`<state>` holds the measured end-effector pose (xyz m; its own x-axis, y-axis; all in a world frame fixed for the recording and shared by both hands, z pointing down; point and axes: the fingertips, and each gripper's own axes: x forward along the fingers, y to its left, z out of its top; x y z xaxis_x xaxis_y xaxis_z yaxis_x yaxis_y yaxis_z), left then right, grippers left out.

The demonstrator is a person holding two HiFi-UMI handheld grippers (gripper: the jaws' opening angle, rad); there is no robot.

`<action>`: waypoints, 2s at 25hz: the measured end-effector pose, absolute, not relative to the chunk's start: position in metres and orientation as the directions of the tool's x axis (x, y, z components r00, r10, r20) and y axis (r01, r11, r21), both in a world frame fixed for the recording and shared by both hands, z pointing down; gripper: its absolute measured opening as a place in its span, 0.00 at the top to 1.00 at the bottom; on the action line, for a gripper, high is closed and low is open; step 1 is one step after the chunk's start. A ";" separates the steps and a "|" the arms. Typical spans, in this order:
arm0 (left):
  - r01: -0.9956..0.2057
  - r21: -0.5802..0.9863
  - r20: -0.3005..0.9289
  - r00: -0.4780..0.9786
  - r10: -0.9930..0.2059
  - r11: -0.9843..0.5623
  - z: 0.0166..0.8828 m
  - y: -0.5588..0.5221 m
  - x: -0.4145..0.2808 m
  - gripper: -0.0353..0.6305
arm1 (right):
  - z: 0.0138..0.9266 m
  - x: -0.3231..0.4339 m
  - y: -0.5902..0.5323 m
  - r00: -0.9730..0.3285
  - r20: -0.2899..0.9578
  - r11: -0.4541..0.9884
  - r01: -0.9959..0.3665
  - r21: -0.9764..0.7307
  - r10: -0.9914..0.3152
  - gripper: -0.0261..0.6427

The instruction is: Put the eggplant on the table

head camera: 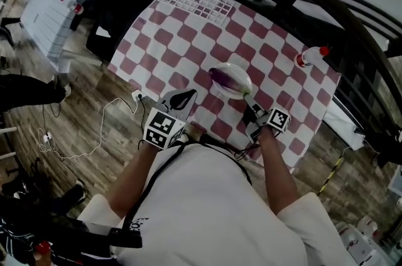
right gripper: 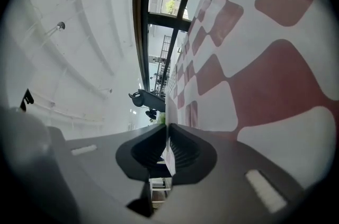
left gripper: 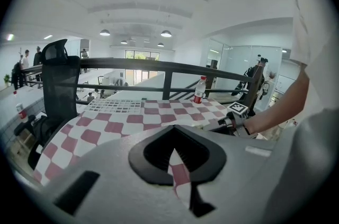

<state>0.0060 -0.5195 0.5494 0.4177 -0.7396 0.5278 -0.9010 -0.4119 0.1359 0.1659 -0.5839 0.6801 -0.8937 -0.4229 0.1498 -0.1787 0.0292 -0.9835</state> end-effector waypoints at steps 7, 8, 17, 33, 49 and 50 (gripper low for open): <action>-0.901 0.136 0.537 0.417 -0.734 -0.412 0.551 -0.521 0.013 0.94 | 0.698 0.160 -0.602 -0.898 0.156 0.041 -0.190 -0.981 -0.411 0.92; -0.902 0.136 0.539 0.414 -0.734 -0.409 0.551 -0.519 0.012 0.94 | 0.700 0.158 -0.603 -0.901 0.156 0.044 -0.190 -0.981 -0.406 0.92; -0.913 0.134 0.544 0.394 -0.741 -0.386 0.553 -0.518 0.008 0.94 | 0.724 0.155 -0.607 -0.891 0.232 -0.012 -0.247 -0.969 -0.391 0.92; -0.908 0.147 0.534 0.407 -0.741 -0.393 0.553 -0.510 -0.001 0.94 | 0.749 0.160 -0.611 -0.787 0.442 -0.144 -0.424 -0.894 -0.430 0.91; -0.888 0.159 0.512 0.447 -0.734 -0.431 0.547 -0.480 -0.017 0.94 | 0.746 0.162 -0.592 -0.675 0.554 -0.157 -0.556 -0.816 -0.488 0.78; -0.883 0.160 0.509 0.456 -0.730 -0.440 0.546 -0.478 -0.016 0.94 | 0.745 0.165 -0.587 -0.669 0.553 -0.164 -0.554 -0.816 -0.497 0.78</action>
<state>-0.0162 -0.4781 0.5465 0.4561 -0.7301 0.5089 -0.8835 -0.4402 0.1602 0.1649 -0.5875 0.7449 -0.6688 -0.4965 0.5534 -0.5536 -0.1642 -0.8164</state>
